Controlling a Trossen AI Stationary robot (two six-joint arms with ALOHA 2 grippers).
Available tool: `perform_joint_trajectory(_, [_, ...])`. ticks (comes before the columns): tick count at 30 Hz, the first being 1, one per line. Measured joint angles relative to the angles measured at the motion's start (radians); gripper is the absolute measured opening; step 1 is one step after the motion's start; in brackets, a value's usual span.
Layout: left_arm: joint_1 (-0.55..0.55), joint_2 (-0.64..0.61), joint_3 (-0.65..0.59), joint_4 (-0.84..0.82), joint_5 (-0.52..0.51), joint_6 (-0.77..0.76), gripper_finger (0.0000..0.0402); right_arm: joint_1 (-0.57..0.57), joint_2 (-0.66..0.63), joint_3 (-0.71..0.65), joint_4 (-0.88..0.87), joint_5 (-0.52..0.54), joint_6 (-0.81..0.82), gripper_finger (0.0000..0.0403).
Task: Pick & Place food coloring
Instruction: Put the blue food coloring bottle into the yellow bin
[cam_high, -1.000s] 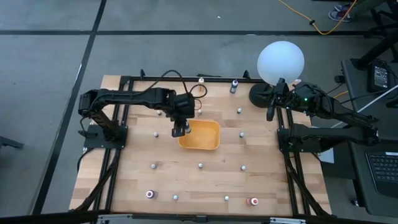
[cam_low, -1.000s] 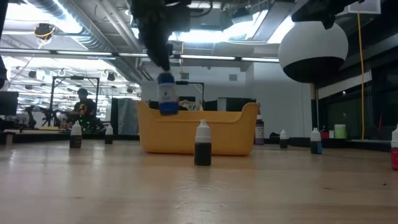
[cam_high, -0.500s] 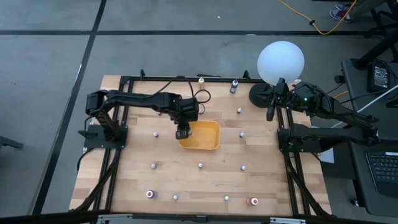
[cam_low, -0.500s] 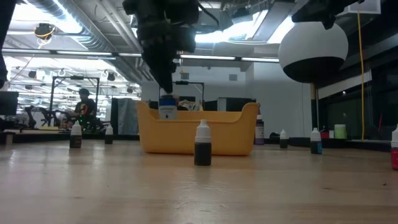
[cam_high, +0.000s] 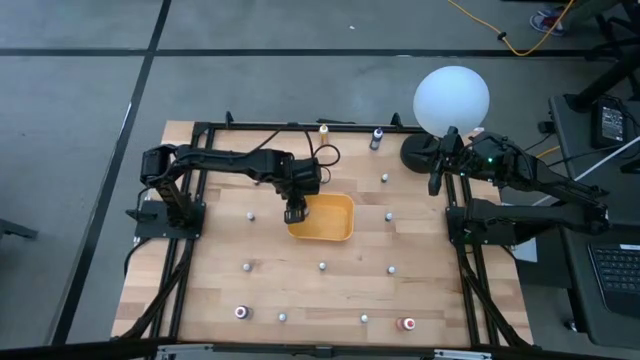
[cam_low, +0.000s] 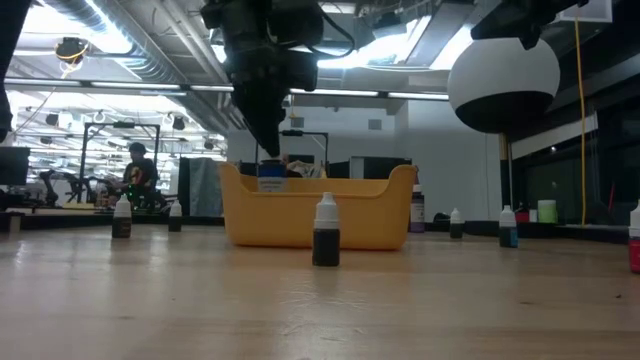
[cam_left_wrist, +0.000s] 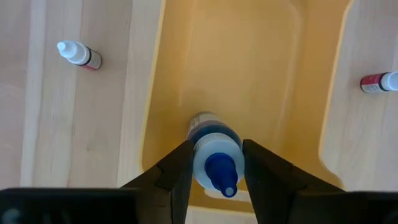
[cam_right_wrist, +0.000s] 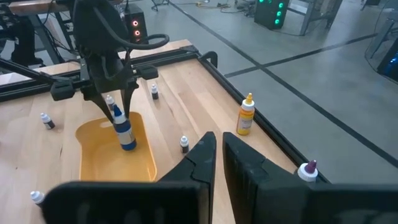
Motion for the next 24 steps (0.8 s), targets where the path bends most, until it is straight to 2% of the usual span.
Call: perform_joint_trajectory(24, [0.000,-0.001,0.000,-0.001,0.004,-0.003,0.0139,0.000,0.000,0.000,0.000,0.000,0.000,0.0034])
